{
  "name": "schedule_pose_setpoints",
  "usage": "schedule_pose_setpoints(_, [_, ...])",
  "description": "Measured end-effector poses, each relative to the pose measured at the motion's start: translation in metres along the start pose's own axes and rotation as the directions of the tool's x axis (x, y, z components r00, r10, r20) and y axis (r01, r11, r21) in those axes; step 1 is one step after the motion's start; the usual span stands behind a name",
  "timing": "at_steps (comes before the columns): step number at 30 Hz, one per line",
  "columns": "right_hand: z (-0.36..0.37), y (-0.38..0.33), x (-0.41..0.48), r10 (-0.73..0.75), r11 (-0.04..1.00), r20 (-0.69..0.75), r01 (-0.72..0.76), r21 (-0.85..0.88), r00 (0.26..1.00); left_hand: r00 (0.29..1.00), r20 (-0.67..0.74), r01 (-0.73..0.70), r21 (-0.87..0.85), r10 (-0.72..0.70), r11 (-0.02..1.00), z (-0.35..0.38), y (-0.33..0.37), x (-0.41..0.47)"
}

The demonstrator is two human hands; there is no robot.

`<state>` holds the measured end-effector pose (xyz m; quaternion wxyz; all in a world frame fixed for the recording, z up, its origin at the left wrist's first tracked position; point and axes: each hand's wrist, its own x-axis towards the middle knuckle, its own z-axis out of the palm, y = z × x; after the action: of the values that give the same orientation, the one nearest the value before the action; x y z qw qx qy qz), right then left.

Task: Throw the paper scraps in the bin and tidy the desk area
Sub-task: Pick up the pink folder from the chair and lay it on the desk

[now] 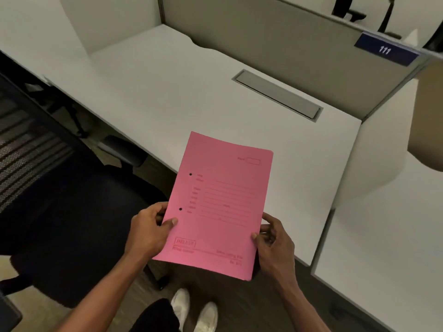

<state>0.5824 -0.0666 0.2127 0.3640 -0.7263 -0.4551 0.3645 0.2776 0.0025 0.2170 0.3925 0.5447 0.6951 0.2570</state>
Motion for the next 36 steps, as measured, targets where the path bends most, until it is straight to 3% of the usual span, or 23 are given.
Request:
schedule_pose_setpoints(14, [0.047,-0.069,0.126,-0.044,0.999,-0.048,0.044,-0.001,0.998,0.999,-0.034,-0.009,-0.006,0.009,1.0,-0.038,0.038,0.131])
schedule_pose_setpoints(24, [0.075,-0.117,0.222,-0.043,0.998,-0.109,0.048,0.044,0.993,0.996,0.002,-0.084,0.087,0.085,0.993,-0.063,0.083,0.259])
schedule_pose_setpoints(36, [0.097,-0.143,0.37,-0.019,0.997,-0.082,0.025,0.077,0.996,0.986,-0.008,-0.162,0.234,0.169,0.959,-0.049,0.14,0.418])
